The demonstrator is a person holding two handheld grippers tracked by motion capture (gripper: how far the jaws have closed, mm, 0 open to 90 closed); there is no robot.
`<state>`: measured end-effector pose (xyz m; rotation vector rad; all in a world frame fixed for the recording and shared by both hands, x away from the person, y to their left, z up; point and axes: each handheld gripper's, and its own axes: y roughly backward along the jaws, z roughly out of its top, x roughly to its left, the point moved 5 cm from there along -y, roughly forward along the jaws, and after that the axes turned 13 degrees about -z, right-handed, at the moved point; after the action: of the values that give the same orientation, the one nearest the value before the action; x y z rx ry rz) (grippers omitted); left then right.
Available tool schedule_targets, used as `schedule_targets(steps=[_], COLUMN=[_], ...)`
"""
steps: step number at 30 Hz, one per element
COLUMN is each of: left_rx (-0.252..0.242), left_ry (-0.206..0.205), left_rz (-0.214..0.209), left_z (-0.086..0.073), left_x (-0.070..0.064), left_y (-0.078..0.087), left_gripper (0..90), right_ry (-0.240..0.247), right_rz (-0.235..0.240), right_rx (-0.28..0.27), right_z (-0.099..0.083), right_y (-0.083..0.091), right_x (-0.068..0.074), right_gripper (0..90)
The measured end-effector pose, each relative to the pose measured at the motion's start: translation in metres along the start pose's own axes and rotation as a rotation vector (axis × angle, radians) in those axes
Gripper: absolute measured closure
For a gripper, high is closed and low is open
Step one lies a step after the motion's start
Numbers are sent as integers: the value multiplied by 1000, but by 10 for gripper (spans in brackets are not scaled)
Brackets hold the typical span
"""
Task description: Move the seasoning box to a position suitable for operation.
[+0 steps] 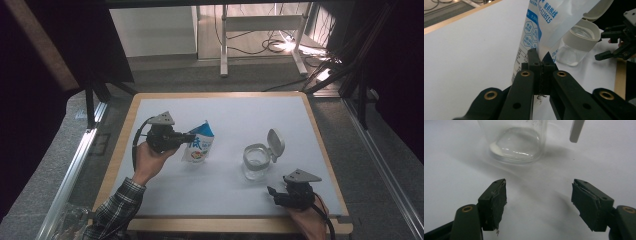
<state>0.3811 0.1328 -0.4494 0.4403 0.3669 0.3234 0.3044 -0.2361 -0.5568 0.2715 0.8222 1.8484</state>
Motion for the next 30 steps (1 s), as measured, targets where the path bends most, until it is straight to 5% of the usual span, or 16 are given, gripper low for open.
schedule_targets(steps=[30], left_rx=[15], left_ry=[-37], left_rz=[-77], left_z=[5], left_x=[-39], left_y=[-19], left_gripper=[900], right_ry=[57], right_rz=[140], right_rx=[-34], right_z=[14], right_y=[2], right_x=[50], right_gripper=[339])
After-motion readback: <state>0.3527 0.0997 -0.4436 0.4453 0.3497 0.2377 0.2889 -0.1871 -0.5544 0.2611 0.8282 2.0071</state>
